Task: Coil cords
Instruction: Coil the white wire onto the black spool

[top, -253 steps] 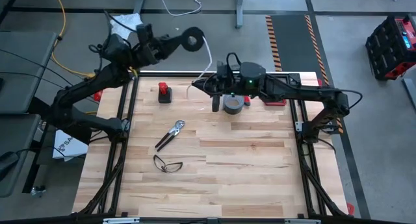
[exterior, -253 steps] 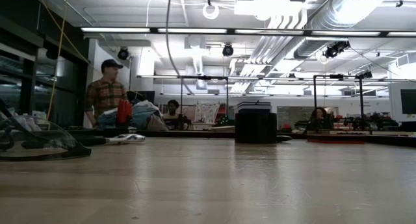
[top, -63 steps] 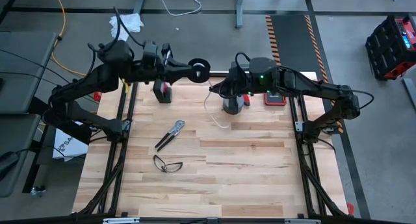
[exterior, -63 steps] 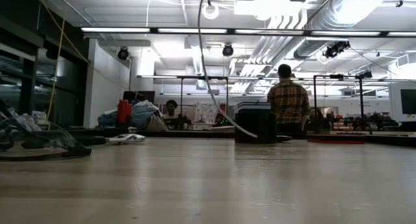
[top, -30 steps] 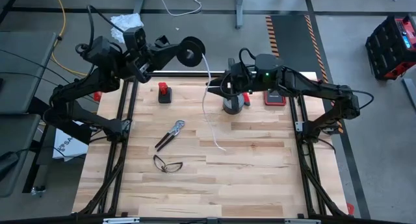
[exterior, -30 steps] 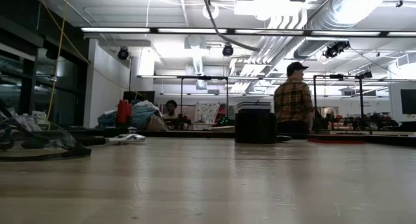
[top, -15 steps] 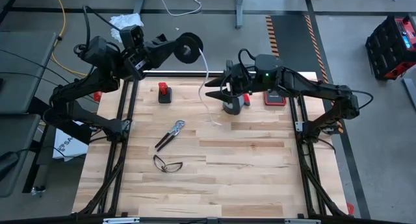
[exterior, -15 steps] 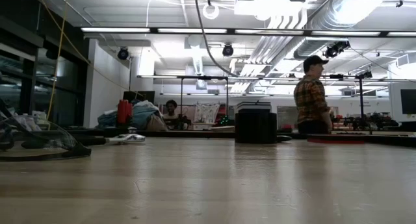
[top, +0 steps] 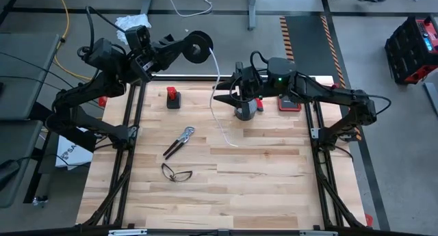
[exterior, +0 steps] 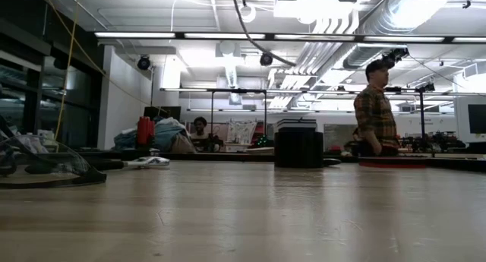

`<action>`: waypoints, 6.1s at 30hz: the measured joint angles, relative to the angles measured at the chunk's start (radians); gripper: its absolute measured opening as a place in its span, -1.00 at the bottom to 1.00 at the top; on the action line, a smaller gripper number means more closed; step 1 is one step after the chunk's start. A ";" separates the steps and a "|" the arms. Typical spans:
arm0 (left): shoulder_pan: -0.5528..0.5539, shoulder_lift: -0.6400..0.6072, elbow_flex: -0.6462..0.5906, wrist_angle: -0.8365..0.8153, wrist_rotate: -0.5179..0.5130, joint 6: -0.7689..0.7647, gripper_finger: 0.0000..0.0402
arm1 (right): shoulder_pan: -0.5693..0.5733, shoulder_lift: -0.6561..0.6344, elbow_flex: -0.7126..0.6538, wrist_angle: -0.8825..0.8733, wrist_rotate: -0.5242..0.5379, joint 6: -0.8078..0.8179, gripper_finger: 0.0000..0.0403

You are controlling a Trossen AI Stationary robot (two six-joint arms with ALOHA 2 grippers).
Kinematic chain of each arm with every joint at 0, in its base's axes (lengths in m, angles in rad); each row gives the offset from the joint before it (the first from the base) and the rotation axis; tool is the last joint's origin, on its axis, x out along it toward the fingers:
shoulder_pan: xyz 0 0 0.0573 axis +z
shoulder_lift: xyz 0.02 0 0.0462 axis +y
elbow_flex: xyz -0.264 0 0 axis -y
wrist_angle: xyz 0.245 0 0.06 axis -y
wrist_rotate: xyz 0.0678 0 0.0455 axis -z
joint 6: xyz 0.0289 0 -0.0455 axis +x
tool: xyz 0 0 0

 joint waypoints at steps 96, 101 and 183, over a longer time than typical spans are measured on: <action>0.015 0.020 0.000 0.001 0.013 -0.020 -1.00 | 0.007 -0.033 0.000 0.008 0.059 -0.070 -0.49; 0.015 0.021 0.000 0.001 0.013 -0.020 -1.00 | 0.007 -0.033 0.000 0.008 0.059 -0.070 -0.60; 0.112 -0.019 -0.001 -0.645 0.196 -0.262 -1.00 | 0.003 -0.085 0.001 0.065 0.263 -0.227 -1.00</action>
